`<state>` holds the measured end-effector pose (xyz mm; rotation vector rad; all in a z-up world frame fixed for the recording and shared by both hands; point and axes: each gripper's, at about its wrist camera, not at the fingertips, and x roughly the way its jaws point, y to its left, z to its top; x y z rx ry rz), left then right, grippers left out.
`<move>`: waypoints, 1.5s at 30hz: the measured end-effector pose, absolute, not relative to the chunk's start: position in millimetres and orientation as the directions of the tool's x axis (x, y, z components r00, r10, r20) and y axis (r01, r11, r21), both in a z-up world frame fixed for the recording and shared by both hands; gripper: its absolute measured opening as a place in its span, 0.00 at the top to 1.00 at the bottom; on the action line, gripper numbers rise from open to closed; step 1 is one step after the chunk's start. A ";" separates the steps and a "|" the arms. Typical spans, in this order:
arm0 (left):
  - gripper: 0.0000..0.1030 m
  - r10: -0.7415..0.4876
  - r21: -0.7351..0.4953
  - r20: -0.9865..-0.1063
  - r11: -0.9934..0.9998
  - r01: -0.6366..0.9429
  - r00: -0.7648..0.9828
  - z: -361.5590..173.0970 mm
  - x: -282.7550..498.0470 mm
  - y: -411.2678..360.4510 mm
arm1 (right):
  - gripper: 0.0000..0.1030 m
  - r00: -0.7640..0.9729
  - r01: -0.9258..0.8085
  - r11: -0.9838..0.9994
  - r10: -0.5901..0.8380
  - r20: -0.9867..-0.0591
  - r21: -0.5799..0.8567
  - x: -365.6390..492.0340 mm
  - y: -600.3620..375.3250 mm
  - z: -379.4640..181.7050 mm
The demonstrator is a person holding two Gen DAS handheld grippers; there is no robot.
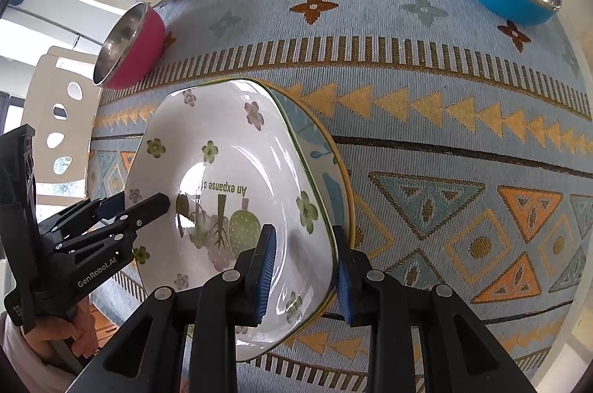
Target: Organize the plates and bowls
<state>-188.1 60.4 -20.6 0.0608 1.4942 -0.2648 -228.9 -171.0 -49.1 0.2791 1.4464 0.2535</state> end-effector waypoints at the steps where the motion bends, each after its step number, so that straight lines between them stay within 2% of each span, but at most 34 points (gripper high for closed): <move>1: 0.66 -0.132 -0.117 -0.990 0.970 0.215 0.057 -20.0 -188.1 59.6 | 0.72 0.113 0.005 0.941 0.337 -0.935 0.340 -229.1 -172.8 -48.2; 7: 0.66 -0.106 -0.074 -0.986 0.968 0.239 0.127 -17.2 -186.1 52.8 | 0.72 0.118 0.007 0.940 0.337 -0.934 0.341 -229.8 -176.3 -45.7; 30: 0.64 -0.058 -0.013 -0.986 0.962 0.273 0.155 -14.8 -191.8 29.7 | 0.72 0.167 0.025 0.945 0.318 -0.933 0.326 -235.7 -190.3 -33.2; 45: 0.64 -0.072 -0.027 -0.986 0.960 0.277 0.153 -16.5 -191.4 32.2 | 0.72 0.160 0.032 0.952 0.294 -0.942 0.303 -234.2 -180.0 -38.5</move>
